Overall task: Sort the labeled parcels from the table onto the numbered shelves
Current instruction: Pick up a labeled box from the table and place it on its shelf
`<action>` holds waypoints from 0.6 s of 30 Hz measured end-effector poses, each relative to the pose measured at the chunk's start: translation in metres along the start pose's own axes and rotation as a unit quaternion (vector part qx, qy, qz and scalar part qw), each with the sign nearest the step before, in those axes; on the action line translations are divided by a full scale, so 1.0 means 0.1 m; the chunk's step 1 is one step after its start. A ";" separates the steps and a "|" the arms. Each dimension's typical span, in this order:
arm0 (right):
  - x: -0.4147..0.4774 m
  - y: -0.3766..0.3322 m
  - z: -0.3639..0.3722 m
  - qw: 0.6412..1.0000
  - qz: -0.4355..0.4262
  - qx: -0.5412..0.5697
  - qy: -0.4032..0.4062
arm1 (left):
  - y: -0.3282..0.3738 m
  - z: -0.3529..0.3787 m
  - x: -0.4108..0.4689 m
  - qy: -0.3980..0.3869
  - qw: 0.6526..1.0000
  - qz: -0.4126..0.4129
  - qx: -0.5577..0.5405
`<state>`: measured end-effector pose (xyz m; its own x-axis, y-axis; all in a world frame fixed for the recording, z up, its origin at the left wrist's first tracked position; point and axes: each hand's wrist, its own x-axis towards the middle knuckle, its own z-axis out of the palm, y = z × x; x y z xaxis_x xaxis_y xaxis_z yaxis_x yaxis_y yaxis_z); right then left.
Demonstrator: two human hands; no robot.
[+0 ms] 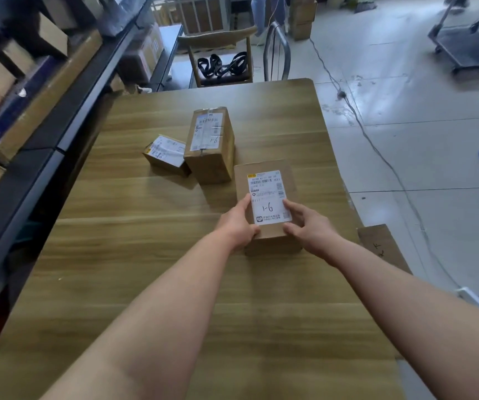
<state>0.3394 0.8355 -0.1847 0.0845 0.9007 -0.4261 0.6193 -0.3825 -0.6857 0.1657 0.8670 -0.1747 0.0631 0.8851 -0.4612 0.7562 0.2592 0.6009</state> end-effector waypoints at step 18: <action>-1.15 -0.34 1.06 0.993 -0.052 -0.099 -0.027 | -1.39 -0.36 -1.08 -0.024 0.999 0.034 0.011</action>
<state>0.2253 0.7236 -0.1752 -0.0268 0.9192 -0.3929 0.7641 -0.2346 -0.6009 0.0305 0.7496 -0.1851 0.1452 0.8808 -0.4507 0.7637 0.1898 0.6170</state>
